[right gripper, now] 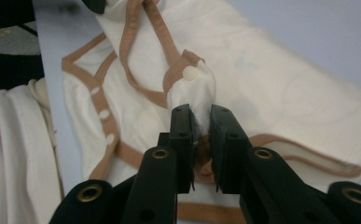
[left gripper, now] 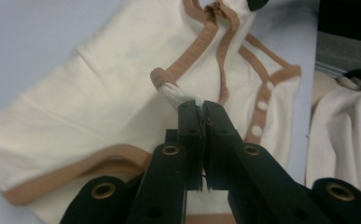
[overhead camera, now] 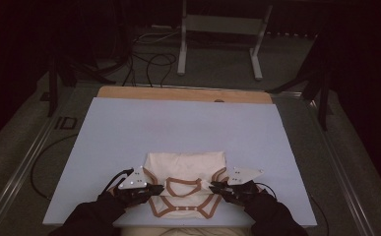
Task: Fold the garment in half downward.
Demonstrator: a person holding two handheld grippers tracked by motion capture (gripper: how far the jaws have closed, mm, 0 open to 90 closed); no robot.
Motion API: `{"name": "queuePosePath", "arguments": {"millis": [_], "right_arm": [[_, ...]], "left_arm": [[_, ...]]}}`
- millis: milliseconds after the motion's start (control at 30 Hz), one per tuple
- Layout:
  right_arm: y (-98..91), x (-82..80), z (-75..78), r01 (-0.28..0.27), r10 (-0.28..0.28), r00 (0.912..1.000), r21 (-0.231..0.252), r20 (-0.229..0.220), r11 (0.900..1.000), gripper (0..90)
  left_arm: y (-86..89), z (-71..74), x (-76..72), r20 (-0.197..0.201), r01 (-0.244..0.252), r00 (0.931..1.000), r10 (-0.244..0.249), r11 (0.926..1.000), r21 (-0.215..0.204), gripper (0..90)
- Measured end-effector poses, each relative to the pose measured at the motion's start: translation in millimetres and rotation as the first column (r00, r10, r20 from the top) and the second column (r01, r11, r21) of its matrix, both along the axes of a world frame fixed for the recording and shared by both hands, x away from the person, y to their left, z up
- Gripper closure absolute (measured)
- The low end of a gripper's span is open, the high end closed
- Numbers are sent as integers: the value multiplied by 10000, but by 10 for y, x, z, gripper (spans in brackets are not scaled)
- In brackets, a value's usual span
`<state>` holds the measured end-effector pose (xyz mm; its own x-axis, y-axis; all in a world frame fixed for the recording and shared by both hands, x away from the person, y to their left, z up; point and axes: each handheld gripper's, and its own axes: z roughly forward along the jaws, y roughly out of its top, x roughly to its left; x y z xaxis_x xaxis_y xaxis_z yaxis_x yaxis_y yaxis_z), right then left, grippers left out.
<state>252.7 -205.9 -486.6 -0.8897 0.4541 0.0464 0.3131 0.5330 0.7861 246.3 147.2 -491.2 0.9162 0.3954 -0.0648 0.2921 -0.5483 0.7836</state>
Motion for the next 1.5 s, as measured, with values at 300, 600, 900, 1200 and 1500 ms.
{"name": "queuePosePath", "arguments": {"millis": [300, 600, 900, 1200, 1500], "right_arm": [[-89, -68, -131, 54, -58, 9983, -81, -573, 10000, 787], [-76, -97, -222, -81, 59, 9943, -204, -1062, 9998, 744], [-41, -110, -128, -242, 232, 9940, -81, -1070, 9997, 484], [6, -121, 28, -523, 535, 9958, 186, -737, 9985, 596], [78, -205, -77, -1370, 1373, 9816, 116, -1324, 9905, 545]], "left_arm": [[37, -154, -65, -428, 32, 9991, -17, 9994, 343, 871], [31, -193, -78, -651, 187, 9978, -158, 9988, 445, 830], [61, -69, -98, -534, 331, 9979, -355, 9984, -460, 525], [-12, 46, -163, -320, 867, 9955, -887, 9944, -606, 545], [-64, -46, -263, -836, 1498, 9847, -1531, 9877, -450, 579]]}}
